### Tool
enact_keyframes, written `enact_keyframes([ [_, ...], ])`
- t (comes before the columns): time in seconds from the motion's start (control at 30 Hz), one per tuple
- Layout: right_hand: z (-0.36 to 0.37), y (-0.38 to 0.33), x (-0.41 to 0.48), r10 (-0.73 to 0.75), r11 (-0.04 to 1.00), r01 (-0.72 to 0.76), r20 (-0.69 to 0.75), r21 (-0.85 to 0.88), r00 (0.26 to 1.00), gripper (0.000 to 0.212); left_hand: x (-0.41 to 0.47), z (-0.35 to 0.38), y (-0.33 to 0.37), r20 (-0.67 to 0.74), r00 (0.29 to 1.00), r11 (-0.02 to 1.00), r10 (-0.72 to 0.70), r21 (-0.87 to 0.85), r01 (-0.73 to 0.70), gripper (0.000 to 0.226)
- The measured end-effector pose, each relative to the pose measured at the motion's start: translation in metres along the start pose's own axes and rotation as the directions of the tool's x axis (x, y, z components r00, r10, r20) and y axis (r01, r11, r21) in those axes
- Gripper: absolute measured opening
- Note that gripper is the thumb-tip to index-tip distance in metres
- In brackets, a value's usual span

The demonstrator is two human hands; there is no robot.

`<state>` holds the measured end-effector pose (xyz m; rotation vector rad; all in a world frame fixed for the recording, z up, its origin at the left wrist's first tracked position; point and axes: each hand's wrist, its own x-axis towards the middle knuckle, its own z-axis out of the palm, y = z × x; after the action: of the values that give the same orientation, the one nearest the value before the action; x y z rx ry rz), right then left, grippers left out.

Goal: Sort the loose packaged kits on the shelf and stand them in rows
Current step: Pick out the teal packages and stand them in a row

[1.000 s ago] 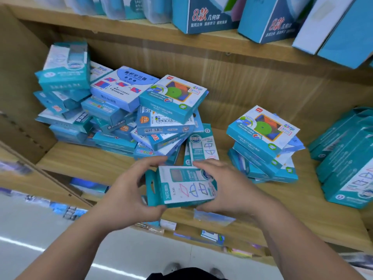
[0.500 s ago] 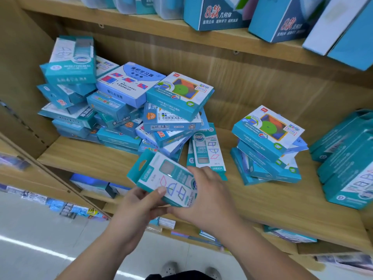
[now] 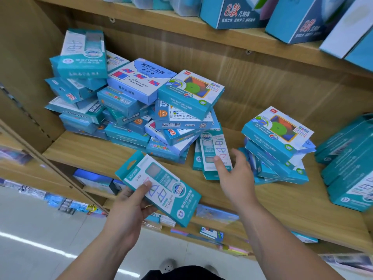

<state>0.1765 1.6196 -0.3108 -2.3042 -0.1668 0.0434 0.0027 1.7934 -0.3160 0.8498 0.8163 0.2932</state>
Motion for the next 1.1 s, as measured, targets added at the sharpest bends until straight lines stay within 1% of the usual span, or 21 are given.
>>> enact_keyframes([
  [0.17,0.003,-0.002,0.003,0.180,0.983,-0.181,0.038,0.028,0.983,0.078,0.004,-0.002,0.002,0.011,1.000,1.000,0.003,0.013,-0.003,0.019],
  [0.2,0.003,-0.002,0.003,0.205,0.978,-0.206,0.031,0.038,0.978,0.077,0.004,-0.002,0.002,0.014,1.000,1.000,0.004,0.014,-0.004,0.018],
  [0.23,0.003,0.000,0.003,0.224,0.972,-0.226,0.029,0.059,0.974,0.069,0.004,-0.003,0.001,0.016,1.000,1.000,0.006,0.012,-0.006,0.017],
  [0.27,0.003,0.003,0.002,0.238,0.965,-0.241,0.033,0.105,0.971,0.054,0.004,-0.003,0.000,0.018,1.000,1.000,0.007,0.010,-0.007,0.017],
  [0.3,0.003,0.005,0.000,0.257,0.950,-0.261,0.046,0.174,0.965,0.037,0.004,-0.003,0.000,0.018,1.000,1.000,0.008,0.009,-0.008,0.016],
  [0.33,0.002,0.007,-0.003,0.282,0.923,-0.290,0.069,0.251,0.957,0.028,0.004,-0.003,-0.001,0.016,1.000,1.000,0.009,0.008,-0.009,0.015],
  [0.4,-0.001,0.009,-0.011,0.317,0.863,-0.342,0.128,0.372,0.940,0.023,0.004,-0.003,-0.002,0.003,1.000,1.000,0.012,0.004,-0.012,0.016],
  [0.47,-0.007,0.010,-0.021,0.321,0.830,-0.360,0.163,0.426,0.933,0.023,0.002,-0.002,-0.003,-0.020,1.000,1.000,0.023,-0.002,-0.023,0.018],
  [0.63,-0.033,0.017,-0.039,0.272,0.811,-0.359,0.246,0.461,0.930,0.018,-0.007,0.004,-0.010,-0.058,0.993,0.994,0.104,0.023,-0.103,0.019],
  [0.77,-0.063,0.032,-0.045,0.183,0.819,-0.317,0.307,0.478,0.934,0.019,-0.023,0.016,-0.024,-0.070,0.982,0.982,0.173,0.092,-0.167,0.023],
  [0.9,-0.097,0.055,-0.052,0.141,0.816,-0.261,0.261,0.516,0.955,0.032,-0.044,0.035,-0.040,-0.100,0.969,0.967,0.225,0.141,-0.210,0.024],
  [1.0,-0.128,0.077,-0.055,0.154,0.755,-0.251,0.208,0.606,0.966,0.026,-0.062,0.058,-0.053,-0.108,0.957,0.951,0.269,0.189,-0.245,0.015],
  [1.1,-0.163,0.100,-0.060,0.140,0.748,-0.199,0.142,0.634,0.980,0.017,-0.081,0.085,-0.069,-0.093,0.942,0.927,0.322,0.234,-0.293,0.010],
])
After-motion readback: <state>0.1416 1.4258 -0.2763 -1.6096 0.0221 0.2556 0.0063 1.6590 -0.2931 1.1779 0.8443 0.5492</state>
